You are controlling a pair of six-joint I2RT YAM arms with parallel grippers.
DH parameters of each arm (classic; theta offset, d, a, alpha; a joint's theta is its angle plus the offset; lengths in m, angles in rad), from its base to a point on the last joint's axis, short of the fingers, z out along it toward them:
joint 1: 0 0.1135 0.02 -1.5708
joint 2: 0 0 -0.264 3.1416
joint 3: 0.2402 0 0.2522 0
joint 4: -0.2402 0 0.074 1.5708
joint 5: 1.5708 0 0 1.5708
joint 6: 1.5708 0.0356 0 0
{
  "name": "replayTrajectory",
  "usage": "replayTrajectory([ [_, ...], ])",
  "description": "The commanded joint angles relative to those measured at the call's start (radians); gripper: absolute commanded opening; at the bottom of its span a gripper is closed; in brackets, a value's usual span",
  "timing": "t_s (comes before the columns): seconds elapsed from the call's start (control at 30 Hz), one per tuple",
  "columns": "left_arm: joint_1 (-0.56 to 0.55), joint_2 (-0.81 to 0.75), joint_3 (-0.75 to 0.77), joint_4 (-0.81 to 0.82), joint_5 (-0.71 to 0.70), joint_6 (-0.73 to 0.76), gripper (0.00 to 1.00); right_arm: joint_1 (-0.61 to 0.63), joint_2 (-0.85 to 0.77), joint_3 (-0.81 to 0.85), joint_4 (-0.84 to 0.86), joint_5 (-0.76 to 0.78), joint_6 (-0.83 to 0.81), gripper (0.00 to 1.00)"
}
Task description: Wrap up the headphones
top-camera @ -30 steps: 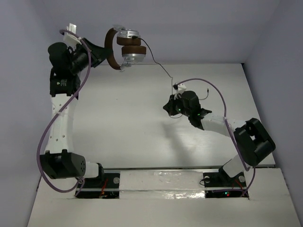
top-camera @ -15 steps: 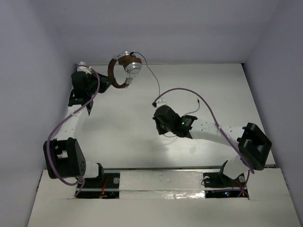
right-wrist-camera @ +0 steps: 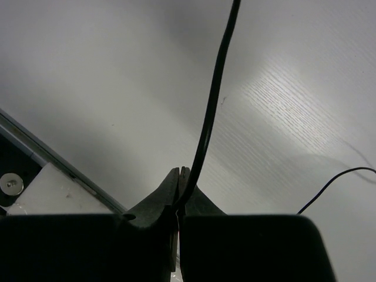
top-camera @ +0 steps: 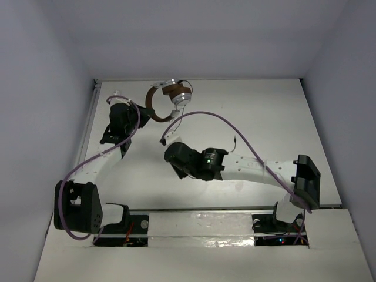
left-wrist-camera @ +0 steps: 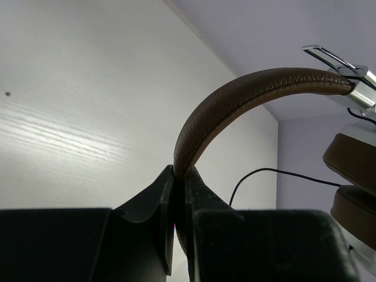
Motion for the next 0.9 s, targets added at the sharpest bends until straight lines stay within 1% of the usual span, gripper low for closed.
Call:
replayTrajectory([
  [0.0, -0.02, -0.034, -0.031, 0.161, -0.013, -0.082, 0.0, 0.023, 0.049, 0.062, -0.018, -0.052, -0.026, 0.0],
  [0.07, -0.02, -0.022, -0.045, 0.224, 0.057, -0.136, 0.0, 0.023, 0.075, 0.068, -0.004, -0.022, -0.025, 0.0],
  [0.13, -0.048, -0.014, -0.037, 0.224, 0.064, -0.133, 0.0, 0.023, 0.08, 0.073, 0.004, -0.009, -0.025, 0.0],
  [0.17, -0.083, -0.015, -0.031, 0.207, 0.024, -0.098, 0.0, 0.023, 0.076, 0.077, 0.011, -0.003, -0.028, 0.0],
  [0.23, -0.125, -0.021, -0.022, 0.175, -0.007, -0.058, 0.0, 0.023, 0.069, 0.106, 0.002, 0.011, -0.037, 0.0],
  [0.27, -0.146, -0.018, -0.02, 0.163, -0.029, -0.041, 0.0, 0.023, 0.066, 0.122, -0.002, 0.041, -0.06, 0.0],
  [0.3, -0.186, -0.015, -0.03, 0.157, -0.039, -0.004, 0.0, 0.023, 0.057, 0.139, -0.015, 0.058, -0.075, 0.0],
  [0.43, -0.237, -0.006, -0.075, 0.146, -0.042, 0.062, 0.0, 0.013, 0.062, 0.254, -0.065, 0.094, -0.144, 0.0],
  [0.5, -0.237, -0.018, -0.106, 0.143, -0.053, 0.082, 0.0, 0.003, 0.06, 0.28, -0.097, 0.12, -0.163, 0.0],
  [0.6, -0.246, -0.035, -0.129, 0.128, -0.056, 0.123, 0.0, -0.035, 0.042, 0.294, -0.099, 0.129, -0.184, 0.0],
  [0.8, -0.255, -0.054, -0.142, 0.075, -0.054, 0.205, 0.0, -0.111, -0.004, 0.298, -0.118, 0.129, -0.207, 0.0],
  [0.87, -0.255, -0.051, -0.143, 0.072, -0.03, 0.231, 0.0, -0.138, -0.021, 0.297, -0.119, 0.13, -0.215, 0.0],
])
